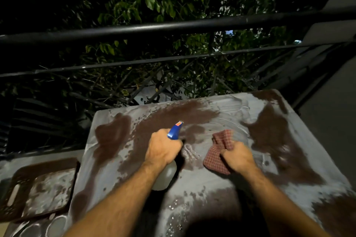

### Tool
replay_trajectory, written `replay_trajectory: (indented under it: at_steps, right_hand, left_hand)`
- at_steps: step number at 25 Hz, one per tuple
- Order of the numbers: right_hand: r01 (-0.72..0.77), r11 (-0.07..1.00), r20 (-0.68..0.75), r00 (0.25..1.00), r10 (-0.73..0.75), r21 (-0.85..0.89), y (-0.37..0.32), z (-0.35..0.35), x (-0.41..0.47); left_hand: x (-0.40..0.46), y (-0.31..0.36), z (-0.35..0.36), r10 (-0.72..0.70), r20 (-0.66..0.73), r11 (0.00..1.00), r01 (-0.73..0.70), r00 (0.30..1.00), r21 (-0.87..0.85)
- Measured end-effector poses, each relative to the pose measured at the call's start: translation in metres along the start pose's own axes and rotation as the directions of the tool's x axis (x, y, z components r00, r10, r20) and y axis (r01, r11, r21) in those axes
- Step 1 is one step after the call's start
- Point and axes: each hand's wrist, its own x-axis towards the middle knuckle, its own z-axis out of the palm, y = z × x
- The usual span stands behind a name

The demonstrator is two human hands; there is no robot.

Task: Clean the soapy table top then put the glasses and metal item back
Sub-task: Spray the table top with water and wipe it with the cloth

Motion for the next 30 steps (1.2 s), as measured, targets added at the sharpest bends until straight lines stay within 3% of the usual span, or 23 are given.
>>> replay_trajectory:
  at_steps: [7, 12, 14, 17, 18, 20, 22, 24, 25, 27, 30]
  right_hand:
    - [-0.104, 0.988, -0.241, 0.962, 0.130, 0.116, 0.061, -0.059, 0.076]
    - [0.069, 0.992, -0.344, 0.939, -0.028, 0.107, 0.080, -0.097, 0.171]
    - [0.112, 0.993, -0.285, 0.951, -0.118, -0.037, 0.081, -0.095, 0.209]
    - [0.062, 0.952, -0.039, 0.996, -0.078, -0.301, 0.052, -0.058, 0.231]
    - [0.112, 0.916, 0.025, 0.994, -0.110, -0.385, 0.039, -0.037, 0.229]
    - [0.335, 0.839, 0.132, 0.942, -0.309, -0.429, 0.017, 0.011, 0.216]
    - [0.547, 0.743, 0.295, 0.836, -0.462, -0.386, 0.001, 0.043, 0.200]
    - [0.673, 0.639, 0.333, 0.740, -0.585, -0.373, -0.002, 0.043, 0.202]
    - [0.681, 0.622, 0.261, 0.728, -0.634, -0.387, 0.003, 0.033, 0.210]
    - [0.583, 0.659, 0.103, 0.781, -0.616, -0.476, 0.025, 0.005, 0.232]
    - [0.316, 0.777, -0.006, 0.925, -0.380, -0.544, 0.075, -0.043, 0.287]
  left_hand:
    - [0.032, 0.054, 0.069, -0.031, 0.108, 0.994, 0.019, 0.994, 0.108]
    - [0.062, 0.100, 0.104, -0.066, 0.093, 0.996, 0.060, 0.994, 0.066]
    - [0.073, 0.109, 0.116, -0.071, 0.061, 0.996, 0.067, 0.996, 0.062]
    - [0.086, 0.115, 0.128, -0.095, 0.027, 0.993, 0.093, 0.995, 0.074]
    - [0.089, 0.116, 0.130, -0.107, 0.020, 0.992, 0.105, 0.994, 0.070]
    - [0.096, 0.118, 0.133, -0.128, 0.000, 0.989, 0.128, 0.992, 0.073]
    - [0.100, 0.117, 0.135, -0.139, -0.023, 0.985, 0.141, 0.990, 0.098]
    - [0.103, 0.117, 0.134, -0.133, -0.035, 0.982, 0.136, 0.991, 0.132]
    - [0.105, 0.117, 0.135, -0.133, -0.028, 0.981, 0.136, 0.991, 0.137]
    - [0.108, 0.120, 0.137, -0.139, -0.023, 0.984, 0.141, 0.990, 0.111]
    - [0.112, 0.123, 0.143, -0.114, -0.036, 0.988, 0.117, 0.993, 0.105]
